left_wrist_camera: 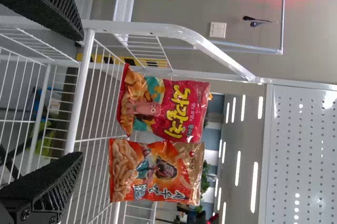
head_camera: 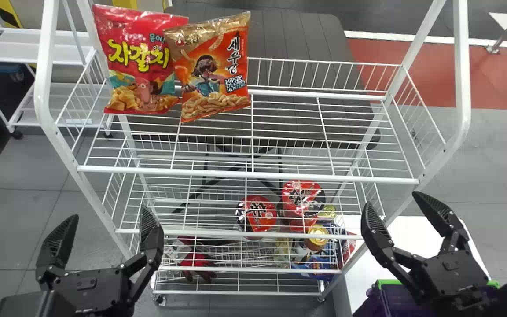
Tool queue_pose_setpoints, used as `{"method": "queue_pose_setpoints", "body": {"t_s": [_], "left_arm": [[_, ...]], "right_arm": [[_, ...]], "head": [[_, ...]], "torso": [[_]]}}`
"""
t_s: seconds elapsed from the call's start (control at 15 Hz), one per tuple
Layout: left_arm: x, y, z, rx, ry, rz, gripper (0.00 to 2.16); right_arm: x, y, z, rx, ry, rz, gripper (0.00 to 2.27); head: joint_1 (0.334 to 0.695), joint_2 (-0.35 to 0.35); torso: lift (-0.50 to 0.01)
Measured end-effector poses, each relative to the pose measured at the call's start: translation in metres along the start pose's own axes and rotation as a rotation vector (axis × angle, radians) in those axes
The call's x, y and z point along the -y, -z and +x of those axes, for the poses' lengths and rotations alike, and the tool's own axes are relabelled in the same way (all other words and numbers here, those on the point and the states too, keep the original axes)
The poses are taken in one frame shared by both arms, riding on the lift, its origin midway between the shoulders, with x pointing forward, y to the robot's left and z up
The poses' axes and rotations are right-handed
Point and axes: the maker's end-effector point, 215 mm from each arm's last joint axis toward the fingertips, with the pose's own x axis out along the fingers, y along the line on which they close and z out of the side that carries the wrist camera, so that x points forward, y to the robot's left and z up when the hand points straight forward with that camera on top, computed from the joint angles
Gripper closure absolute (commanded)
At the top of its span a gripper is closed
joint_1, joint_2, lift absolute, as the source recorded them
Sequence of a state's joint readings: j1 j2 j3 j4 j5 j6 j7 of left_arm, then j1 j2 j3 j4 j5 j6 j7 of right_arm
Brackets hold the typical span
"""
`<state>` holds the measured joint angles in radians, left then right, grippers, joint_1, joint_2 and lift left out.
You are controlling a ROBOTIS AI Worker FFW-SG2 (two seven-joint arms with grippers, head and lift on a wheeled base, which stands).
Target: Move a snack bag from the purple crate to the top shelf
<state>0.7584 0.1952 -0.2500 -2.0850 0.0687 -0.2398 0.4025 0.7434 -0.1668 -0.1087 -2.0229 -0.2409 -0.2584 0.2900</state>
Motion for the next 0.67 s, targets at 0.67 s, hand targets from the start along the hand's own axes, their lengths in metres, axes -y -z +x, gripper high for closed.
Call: {"method": "queue_pose_setpoints", "body": {"t_s": [0.67], "left_arm": [[0.0018,0.0029,0.0004,-0.003,0.002,-0.003,0.0]], "right_arm": [[-0.0008,0.0007,-0.0005,0.0,0.005,0.004,0.14]], "head": [[0.695,-0.082]], "torso": [[-0.109]]}}
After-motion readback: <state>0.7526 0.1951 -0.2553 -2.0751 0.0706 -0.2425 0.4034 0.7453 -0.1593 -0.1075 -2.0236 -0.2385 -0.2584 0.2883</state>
